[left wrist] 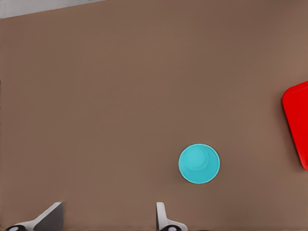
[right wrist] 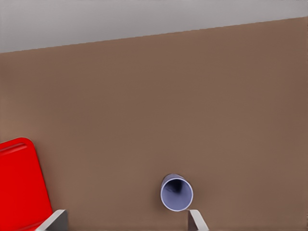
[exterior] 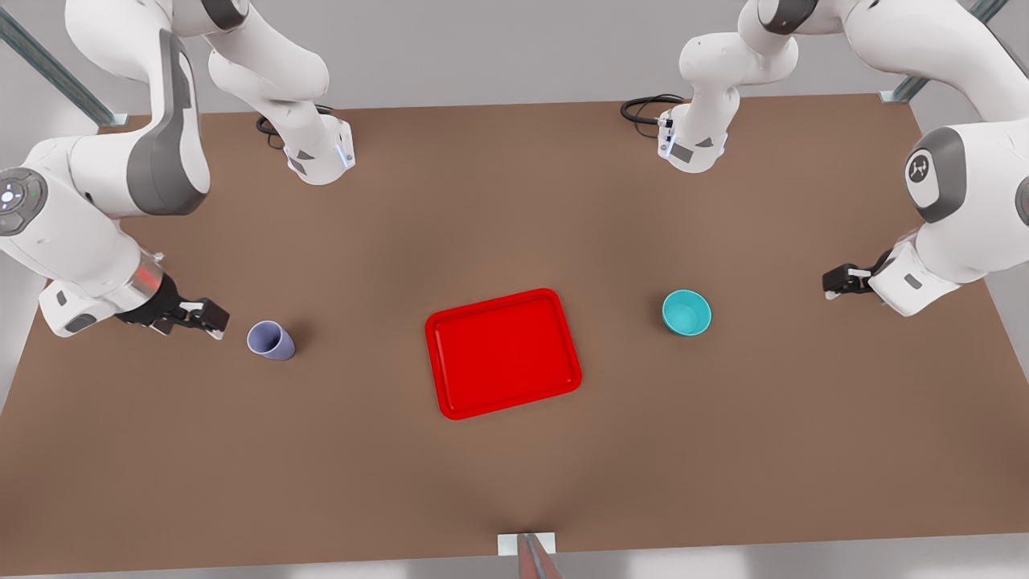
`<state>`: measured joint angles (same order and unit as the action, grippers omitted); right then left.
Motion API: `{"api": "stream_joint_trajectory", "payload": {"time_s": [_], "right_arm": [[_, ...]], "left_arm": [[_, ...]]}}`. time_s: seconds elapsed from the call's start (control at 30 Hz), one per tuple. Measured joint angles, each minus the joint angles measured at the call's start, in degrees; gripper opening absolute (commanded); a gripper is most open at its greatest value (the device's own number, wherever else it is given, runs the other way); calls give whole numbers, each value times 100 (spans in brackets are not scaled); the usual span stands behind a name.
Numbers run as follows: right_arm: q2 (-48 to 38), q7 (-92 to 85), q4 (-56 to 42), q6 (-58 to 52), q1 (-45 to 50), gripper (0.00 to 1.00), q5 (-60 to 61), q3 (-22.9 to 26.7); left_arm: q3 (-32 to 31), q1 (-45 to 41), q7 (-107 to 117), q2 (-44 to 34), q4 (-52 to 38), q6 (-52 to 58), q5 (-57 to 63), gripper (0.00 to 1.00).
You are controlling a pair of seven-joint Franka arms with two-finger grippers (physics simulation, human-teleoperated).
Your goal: Place the bowl on the tray with the left arm and the cup on the tray with the right arm
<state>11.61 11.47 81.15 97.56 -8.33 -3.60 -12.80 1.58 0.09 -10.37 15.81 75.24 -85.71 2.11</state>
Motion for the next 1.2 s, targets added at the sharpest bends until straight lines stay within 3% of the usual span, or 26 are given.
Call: {"api": "stream_joint_trajectory", "payload": {"time_s": [0.1,0.2,0.27,0.4,0.67,1.07,1.1,1.13,1.17,1.2], "right_arm": [[-1,5,-3,0,42,100,5,-3],[0,74,7,-140,89,100,-144,-16],[53,31,84,-223,123,100,-187,-29],[317,70,317,-633,116,100,-185,-28],[466,110,297,-589,119,100,-177,-29],[545,118,200,-589,223,100,-194,-29],[545,118,200,-589,218,100,-194,-29],[545,125,205,-594,231,100,-194,-29],[544,135,217,-598,249,100,-196,-29],[545,136,224,-598,242,100,-194,-29]], "left_arm": [[0,-9,-8,45,249,-17,25,100],[8,-42,-9,23,1327,-728,-47,100],[59,0,-12,-67,2755,-1874,-278,100],[40,53,-132,37,4251,-3506,-1184,100],[-58,-146,-132,621,4280,-4073,-2376,100],[-264,-140,-167,1144,4273,-4175,-2579,100],[-264,-141,-167,1144,4280,-4182,-2578,95],[-264,-141,-167,1149,4280,-4174,-2577,74],[-264,-141,-167,1157,4280,-4173,-2578,58],[-264,-141,-167,1175,4280,-4173,-2578,54]]}}
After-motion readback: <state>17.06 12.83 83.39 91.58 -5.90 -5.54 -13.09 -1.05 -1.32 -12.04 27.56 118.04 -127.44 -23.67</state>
